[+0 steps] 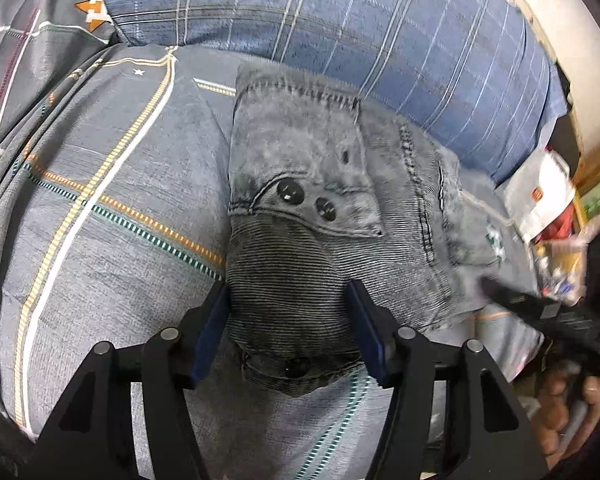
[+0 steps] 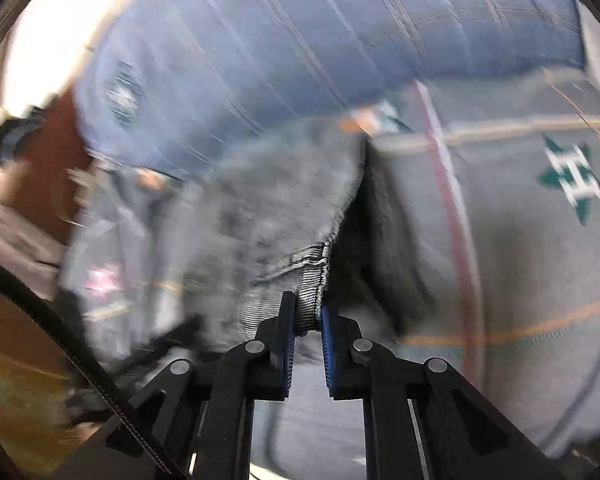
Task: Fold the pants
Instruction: 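Lower the folded jeans onto the bed with both grippers and press flat, then open both grippers and pull back from the folded jeans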
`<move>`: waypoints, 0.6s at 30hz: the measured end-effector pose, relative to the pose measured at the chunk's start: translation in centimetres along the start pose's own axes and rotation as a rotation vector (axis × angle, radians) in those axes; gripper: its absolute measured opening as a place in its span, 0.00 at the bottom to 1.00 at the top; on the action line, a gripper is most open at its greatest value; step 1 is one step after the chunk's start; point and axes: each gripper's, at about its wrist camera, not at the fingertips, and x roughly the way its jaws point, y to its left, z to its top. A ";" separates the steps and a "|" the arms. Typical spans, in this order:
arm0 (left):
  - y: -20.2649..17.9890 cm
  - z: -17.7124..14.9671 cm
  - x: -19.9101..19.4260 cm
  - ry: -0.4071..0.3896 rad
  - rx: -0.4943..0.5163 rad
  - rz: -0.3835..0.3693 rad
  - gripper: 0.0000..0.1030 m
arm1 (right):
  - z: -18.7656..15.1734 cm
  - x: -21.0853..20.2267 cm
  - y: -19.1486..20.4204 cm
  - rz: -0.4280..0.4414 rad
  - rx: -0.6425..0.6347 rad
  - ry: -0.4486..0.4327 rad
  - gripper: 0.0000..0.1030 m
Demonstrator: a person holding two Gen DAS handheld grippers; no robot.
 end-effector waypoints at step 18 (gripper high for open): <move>2.2 1.1 -0.9 0.046 -0.110 -0.103 0.60 | 1.5 -0.7 -5.1 0.092 0.192 -0.056 0.73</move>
